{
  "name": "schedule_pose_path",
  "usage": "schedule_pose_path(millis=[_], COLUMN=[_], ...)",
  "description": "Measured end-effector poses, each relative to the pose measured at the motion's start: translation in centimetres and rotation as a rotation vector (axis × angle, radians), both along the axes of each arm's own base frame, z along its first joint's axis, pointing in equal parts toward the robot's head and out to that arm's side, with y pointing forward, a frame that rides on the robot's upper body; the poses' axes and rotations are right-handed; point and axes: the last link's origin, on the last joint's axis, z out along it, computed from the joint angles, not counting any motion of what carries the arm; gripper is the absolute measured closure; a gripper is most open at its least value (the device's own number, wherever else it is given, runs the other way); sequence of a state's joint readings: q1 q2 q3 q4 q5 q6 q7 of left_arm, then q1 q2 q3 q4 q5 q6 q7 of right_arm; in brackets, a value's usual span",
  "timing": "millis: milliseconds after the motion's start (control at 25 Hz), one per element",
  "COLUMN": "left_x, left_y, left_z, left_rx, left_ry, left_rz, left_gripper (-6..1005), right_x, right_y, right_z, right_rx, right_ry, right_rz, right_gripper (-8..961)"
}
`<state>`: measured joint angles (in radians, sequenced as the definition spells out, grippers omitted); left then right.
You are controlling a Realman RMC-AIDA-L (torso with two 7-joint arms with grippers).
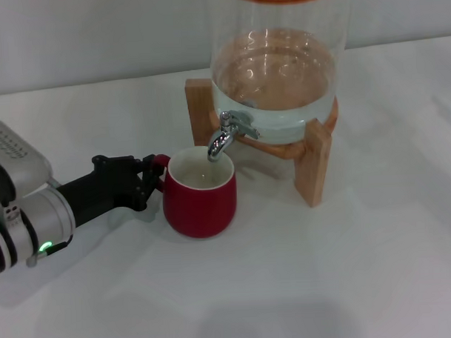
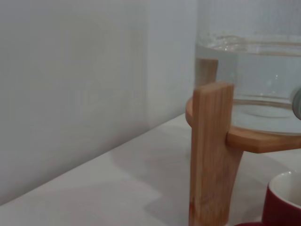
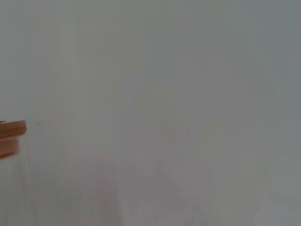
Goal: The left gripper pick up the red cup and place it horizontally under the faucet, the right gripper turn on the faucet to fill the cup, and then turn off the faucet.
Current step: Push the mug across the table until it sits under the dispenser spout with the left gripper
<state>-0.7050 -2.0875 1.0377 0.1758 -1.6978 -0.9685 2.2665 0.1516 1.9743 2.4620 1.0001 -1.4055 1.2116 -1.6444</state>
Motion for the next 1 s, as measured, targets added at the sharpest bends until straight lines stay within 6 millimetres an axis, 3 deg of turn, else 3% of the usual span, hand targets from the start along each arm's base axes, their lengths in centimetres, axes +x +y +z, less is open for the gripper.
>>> schedule_pose_path(millis=[520,1000], left_x=[0.9,0.3], left_y=[-0.1,0.1], left_z=[-0.9,0.3], left_rx=[-0.063,-0.018], left_ry=[0.037,0.019], left_rz=[-0.041,-0.023], left_gripper=[889,865], right_x=[0.1,0.0], right_y=[-0.1,0.1], right_z=[0.0,0.1], right_rx=[0.004,0.009], right_ry=[0.004,0.003], right_rz=[-0.002,-0.001], right_gripper=[234,234])
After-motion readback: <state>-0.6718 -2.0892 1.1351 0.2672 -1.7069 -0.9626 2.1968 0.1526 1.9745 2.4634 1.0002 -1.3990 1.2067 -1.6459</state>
